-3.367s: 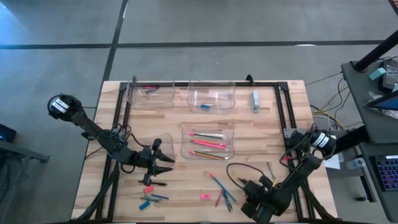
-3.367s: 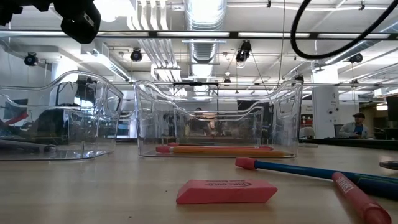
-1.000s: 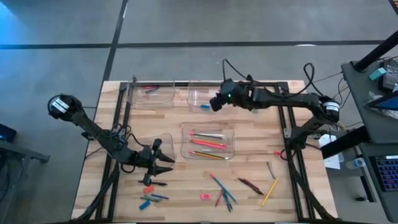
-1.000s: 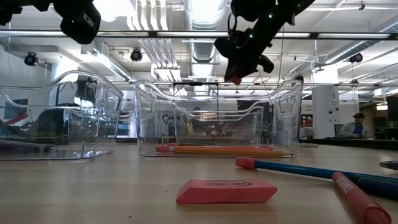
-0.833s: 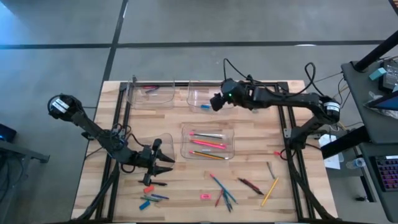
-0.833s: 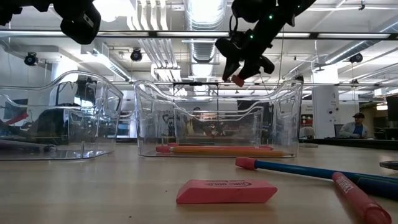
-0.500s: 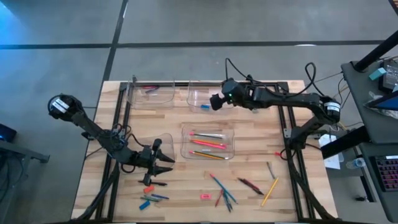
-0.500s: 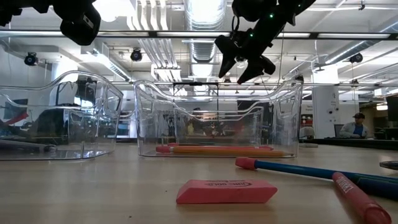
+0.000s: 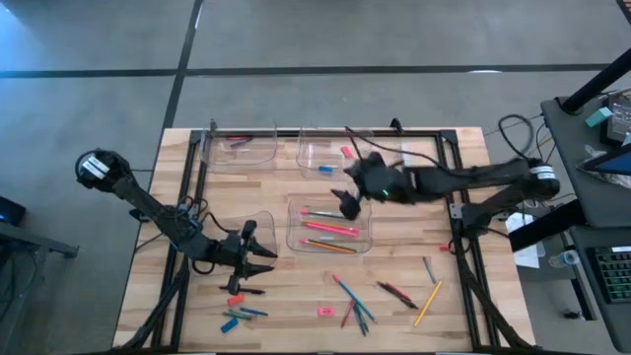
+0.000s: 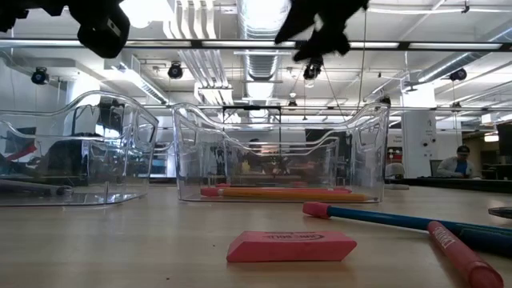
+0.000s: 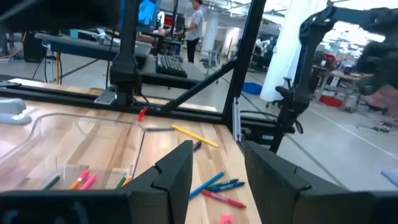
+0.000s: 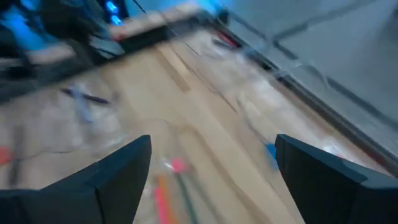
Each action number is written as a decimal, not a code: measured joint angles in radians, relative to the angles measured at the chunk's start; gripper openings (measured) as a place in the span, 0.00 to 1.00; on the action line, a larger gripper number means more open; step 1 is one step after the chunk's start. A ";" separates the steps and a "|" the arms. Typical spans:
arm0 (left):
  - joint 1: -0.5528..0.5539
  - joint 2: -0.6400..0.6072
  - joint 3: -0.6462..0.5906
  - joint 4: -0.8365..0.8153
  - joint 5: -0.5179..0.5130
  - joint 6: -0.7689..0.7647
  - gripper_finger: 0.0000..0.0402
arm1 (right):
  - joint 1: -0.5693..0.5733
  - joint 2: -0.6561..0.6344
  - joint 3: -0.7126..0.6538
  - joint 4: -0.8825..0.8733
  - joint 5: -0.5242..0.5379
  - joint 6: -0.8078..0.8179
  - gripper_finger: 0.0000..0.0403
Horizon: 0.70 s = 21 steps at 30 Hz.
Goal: Sort crayons/erasers/pens/pencils in bins
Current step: Put the left black pen into the bottom left transparent bin
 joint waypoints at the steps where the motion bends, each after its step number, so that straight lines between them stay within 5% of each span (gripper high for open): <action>1: 0.000 0.000 0.002 0.000 0.000 0.000 0.33 | 0.044 -0.019 -0.010 0.004 0.023 0.007 0.81; 8: 0.002 0.000 0.020 0.000 -0.001 0.005 0.33 | 0.412 -0.061 -0.208 0.147 0.193 0.100 0.81; 12: 0.002 0.000 0.023 0.005 -0.002 0.007 0.33 | 0.596 -0.010 -0.409 0.487 0.335 0.110 0.81; 17: 0.002 0.000 0.023 0.023 -0.003 0.034 0.33 | 0.696 0.089 -0.588 1.036 0.357 -0.054 0.81; 21: 0.002 0.000 0.022 0.042 -0.004 0.090 0.33 | 0.707 0.143 -0.648 1.271 0.323 -0.179 0.81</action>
